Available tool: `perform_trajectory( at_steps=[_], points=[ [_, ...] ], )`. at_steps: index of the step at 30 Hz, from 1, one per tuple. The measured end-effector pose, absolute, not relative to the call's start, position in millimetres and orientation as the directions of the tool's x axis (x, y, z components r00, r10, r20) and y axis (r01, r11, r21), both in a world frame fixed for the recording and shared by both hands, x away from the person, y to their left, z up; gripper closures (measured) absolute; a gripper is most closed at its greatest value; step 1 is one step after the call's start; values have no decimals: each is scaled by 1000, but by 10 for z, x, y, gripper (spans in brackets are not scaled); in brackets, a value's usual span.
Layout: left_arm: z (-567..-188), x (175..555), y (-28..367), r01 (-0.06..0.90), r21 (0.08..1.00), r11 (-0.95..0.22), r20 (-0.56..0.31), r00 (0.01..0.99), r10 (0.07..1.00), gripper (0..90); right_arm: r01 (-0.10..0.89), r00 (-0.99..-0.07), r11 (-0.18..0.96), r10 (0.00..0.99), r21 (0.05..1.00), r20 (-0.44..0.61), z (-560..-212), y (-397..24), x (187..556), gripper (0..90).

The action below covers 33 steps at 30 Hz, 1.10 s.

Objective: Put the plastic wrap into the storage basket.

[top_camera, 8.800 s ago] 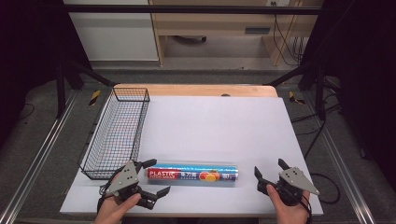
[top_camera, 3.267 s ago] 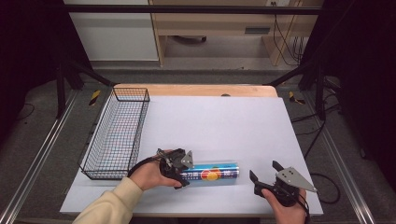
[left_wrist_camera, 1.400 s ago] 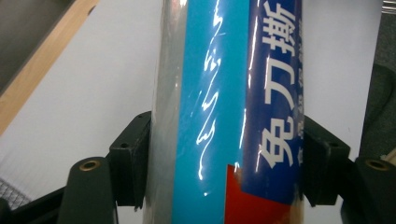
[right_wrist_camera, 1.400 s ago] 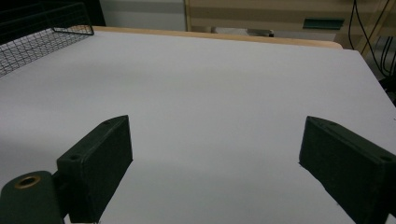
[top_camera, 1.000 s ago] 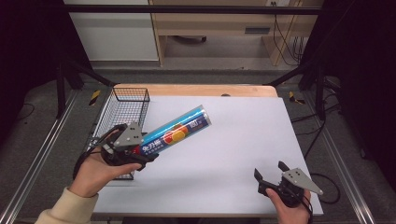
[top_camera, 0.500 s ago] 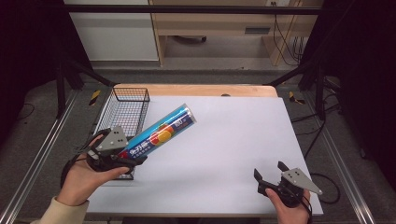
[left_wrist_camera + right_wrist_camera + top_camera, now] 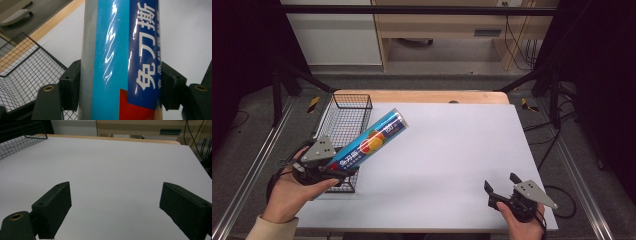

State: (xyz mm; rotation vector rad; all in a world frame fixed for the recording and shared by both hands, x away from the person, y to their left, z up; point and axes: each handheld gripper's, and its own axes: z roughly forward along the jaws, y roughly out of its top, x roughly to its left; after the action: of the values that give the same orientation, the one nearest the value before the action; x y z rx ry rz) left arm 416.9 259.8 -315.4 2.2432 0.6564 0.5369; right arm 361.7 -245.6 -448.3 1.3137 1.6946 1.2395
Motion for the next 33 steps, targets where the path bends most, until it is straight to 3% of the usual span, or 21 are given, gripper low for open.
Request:
perform_trajectory(
  at_steps=[14, 22, 33],
  points=[
    [-3126, 4314, 2631, 397, 707, -586, 201, 681, 704, 319, 332, -334, 49, 940, 942, 68, -4456, -2389, 3601, 118],
    [-3129, 4417, 2735, 548, 687, -477, 171, 516, 839, 320, 324, -336, 44, 939, 945, 71, -4435, -2384, 3581, 121],
    [-3216, 4584, 2888, 663, 623, -416, 211, 369, 905, 320, 330, -326, 36, 942, 943, 78, -4434, -2382, 3588, 121]
  ],
)
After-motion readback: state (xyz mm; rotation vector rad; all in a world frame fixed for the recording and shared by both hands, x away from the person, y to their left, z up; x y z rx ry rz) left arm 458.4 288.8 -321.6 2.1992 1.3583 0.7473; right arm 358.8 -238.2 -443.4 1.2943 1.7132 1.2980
